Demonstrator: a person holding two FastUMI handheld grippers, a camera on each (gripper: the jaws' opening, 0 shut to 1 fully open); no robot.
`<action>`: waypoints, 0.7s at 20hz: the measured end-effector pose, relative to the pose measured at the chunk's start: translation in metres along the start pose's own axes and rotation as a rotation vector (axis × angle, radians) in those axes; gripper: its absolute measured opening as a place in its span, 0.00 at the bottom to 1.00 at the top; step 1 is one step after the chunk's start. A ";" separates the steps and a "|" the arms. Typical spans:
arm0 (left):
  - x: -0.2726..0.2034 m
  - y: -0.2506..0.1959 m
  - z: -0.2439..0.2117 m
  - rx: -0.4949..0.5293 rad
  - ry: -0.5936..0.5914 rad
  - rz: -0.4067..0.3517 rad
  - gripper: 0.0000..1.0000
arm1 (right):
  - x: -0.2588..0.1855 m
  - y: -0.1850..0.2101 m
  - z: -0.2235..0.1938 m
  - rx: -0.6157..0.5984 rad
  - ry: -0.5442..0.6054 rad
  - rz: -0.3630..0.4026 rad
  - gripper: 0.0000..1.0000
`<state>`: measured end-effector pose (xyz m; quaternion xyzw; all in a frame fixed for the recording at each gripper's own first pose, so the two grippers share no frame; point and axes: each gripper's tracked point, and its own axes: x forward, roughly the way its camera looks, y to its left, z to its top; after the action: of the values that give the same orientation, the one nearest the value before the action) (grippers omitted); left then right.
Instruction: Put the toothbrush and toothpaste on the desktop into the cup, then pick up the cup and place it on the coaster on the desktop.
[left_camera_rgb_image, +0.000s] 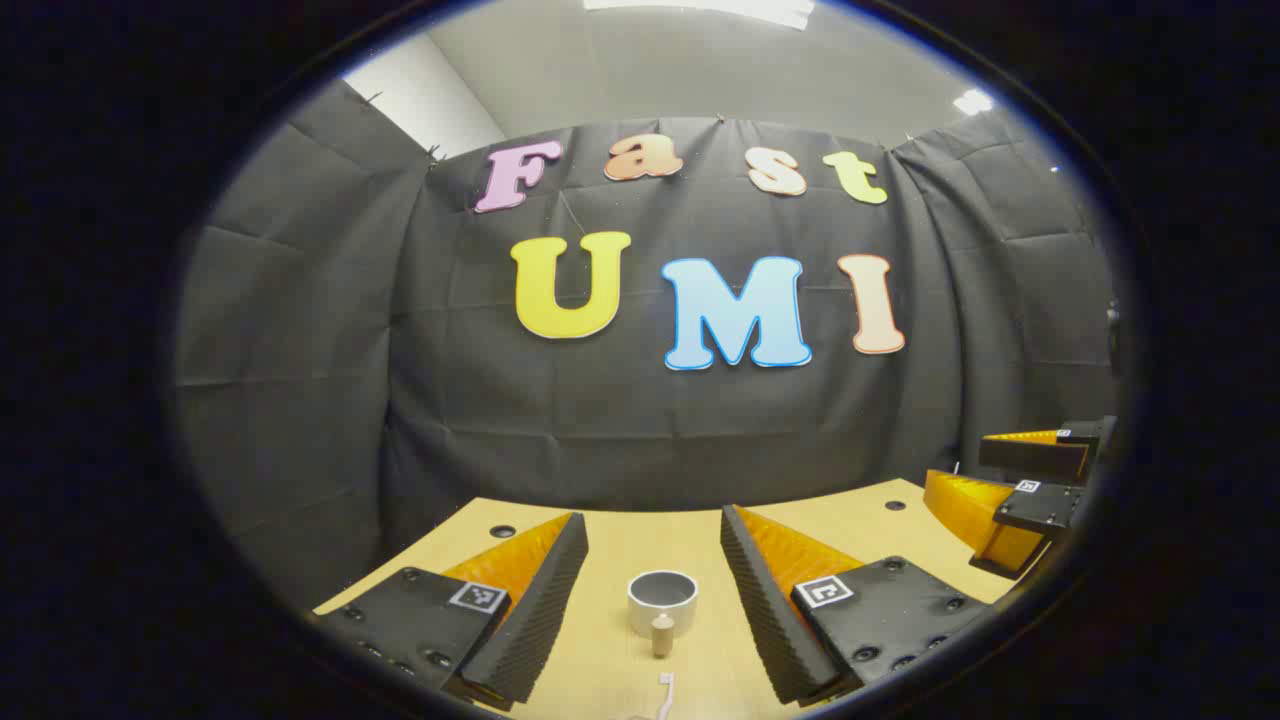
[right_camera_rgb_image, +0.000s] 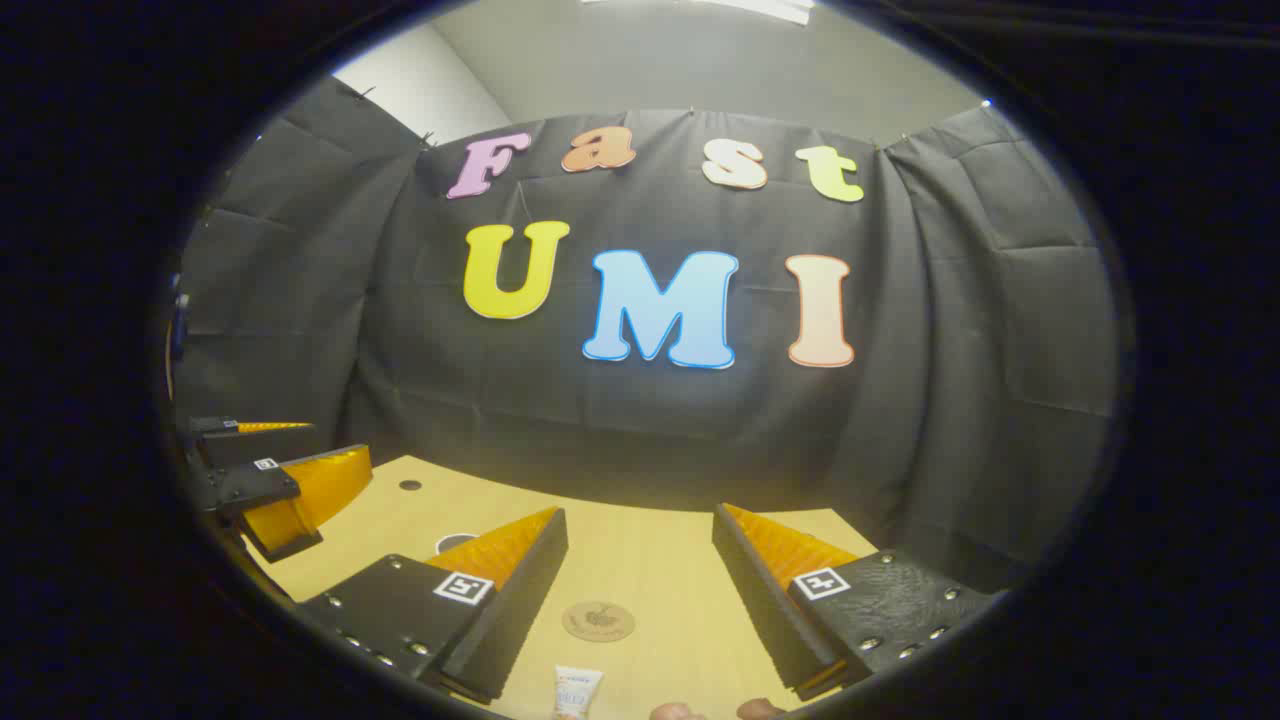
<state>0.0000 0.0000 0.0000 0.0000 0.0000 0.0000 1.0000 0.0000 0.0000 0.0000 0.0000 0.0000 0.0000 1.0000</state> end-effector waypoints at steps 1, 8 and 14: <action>0.000 0.000 -0.003 -0.001 0.004 -0.003 0.89 | 0.000 0.003 -0.002 0.000 0.005 0.008 0.93; 0.001 -0.001 -0.011 -0.007 0.032 -0.023 0.89 | -0.003 0.011 -0.003 -0.022 0.021 0.022 0.94; 0.000 0.002 -0.013 -0.015 0.042 -0.021 0.89 | -0.005 0.012 -0.003 -0.016 0.019 0.023 0.94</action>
<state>0.0002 0.0017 -0.0130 -0.0075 0.0210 -0.0103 0.9997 -0.0052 0.0117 -0.0029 -0.0078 0.0097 0.0117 0.9999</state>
